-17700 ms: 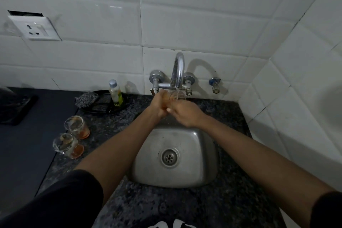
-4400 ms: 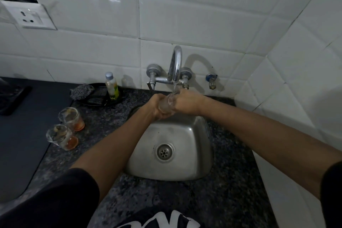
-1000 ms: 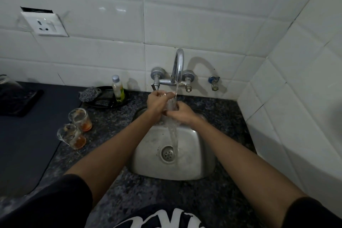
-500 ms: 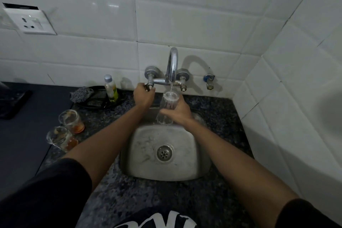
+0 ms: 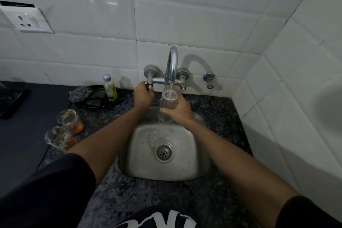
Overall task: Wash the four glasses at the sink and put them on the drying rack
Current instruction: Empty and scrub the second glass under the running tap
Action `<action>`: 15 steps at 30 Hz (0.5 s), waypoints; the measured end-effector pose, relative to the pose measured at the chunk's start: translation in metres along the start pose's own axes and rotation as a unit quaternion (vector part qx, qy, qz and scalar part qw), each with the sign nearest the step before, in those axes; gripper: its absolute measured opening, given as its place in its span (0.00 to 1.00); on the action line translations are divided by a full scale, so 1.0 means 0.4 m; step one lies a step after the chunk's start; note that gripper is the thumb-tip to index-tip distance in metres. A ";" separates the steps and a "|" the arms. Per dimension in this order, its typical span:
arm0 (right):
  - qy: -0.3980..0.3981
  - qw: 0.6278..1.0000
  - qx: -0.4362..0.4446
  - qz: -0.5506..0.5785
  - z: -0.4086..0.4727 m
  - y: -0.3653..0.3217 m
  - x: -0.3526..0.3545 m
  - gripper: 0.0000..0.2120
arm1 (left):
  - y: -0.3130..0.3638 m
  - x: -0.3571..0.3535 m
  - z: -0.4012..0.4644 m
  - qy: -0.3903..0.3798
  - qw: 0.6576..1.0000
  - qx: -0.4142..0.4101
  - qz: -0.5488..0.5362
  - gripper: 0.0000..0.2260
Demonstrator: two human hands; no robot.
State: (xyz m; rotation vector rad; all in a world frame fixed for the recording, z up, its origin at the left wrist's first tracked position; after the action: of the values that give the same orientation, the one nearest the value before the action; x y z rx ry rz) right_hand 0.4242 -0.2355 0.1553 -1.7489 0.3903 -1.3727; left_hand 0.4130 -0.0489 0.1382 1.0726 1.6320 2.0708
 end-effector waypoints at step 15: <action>0.050 0.998 0.024 -0.004 0.014 0.000 0.016 0.33 | 0.026 -0.013 -0.005 -0.038 0.989 -0.057 0.133 0.08</action>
State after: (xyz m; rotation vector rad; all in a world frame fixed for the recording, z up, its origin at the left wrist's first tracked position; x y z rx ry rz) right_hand 0.4316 -0.2377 0.1593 -1.6490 0.4000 -1.4675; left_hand 0.4173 -0.0570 0.1458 1.3731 1.3790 2.2253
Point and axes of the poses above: each hand's wrist, its own z-axis towards the middle knuckle, its own x-axis out of the back of the hand, y = z × x, the point moved 4 cm from there along z, towards the middle knuckle, and after that the axes turned 11 degrees about -z, right-handed, at the moved point
